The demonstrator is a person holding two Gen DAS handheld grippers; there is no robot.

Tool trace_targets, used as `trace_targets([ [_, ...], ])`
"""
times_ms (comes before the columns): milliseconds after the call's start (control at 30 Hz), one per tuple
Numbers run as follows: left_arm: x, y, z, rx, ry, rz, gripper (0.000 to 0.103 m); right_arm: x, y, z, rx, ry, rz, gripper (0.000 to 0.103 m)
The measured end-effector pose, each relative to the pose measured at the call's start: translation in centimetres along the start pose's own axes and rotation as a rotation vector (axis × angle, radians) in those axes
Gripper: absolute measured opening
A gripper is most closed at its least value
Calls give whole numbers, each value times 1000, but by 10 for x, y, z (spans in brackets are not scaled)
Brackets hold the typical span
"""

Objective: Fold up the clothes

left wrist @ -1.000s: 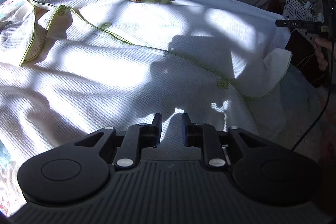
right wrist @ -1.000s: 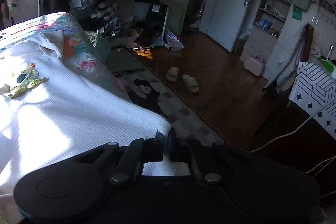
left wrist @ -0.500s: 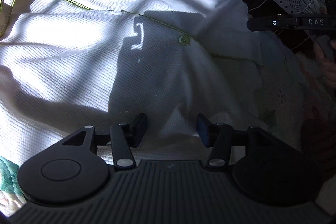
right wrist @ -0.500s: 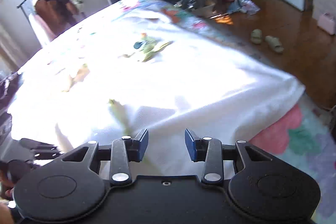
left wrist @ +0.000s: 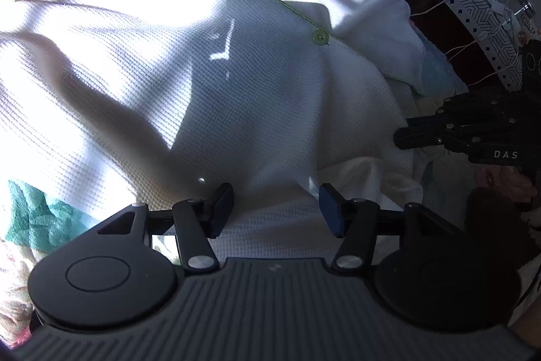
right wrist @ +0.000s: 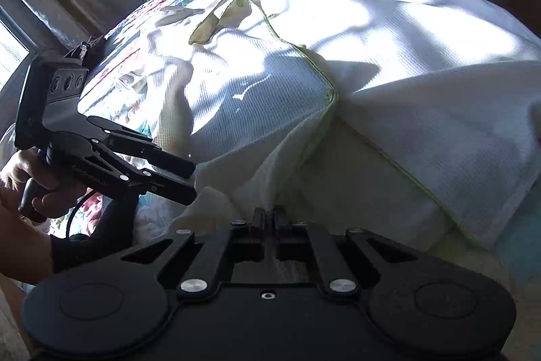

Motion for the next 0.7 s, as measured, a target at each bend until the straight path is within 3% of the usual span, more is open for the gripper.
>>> trace_targets([
  [167,-9,-2,-5,7,4,40,59,-12,20,-27,-38,-172,-97,7],
  [367,-16,-1,-5,0,19,81,63,-26,22,-16,-19,-289,-150,7],
  [567,-24,2,-3,-14,-14,94,64,-41,41,-23,-47,-555,-272,5],
  [633,-22,-2,5,20,-9,81,64,-49,39,-14,-10,-582,-281,6],
  [700,-17,-6,9,34,3,69,64,-57,33,-2,19,-586,-253,15],
])
Point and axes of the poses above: each gripper's, at about its wrist camera, not at the fingertips, and z roughly the way its jaws point, x to its left, y to its top, the point moved 9 cm from there along z, roughly the way its jaws point, and after that the axes turned 1 degree about x, right-handed, at the moved point
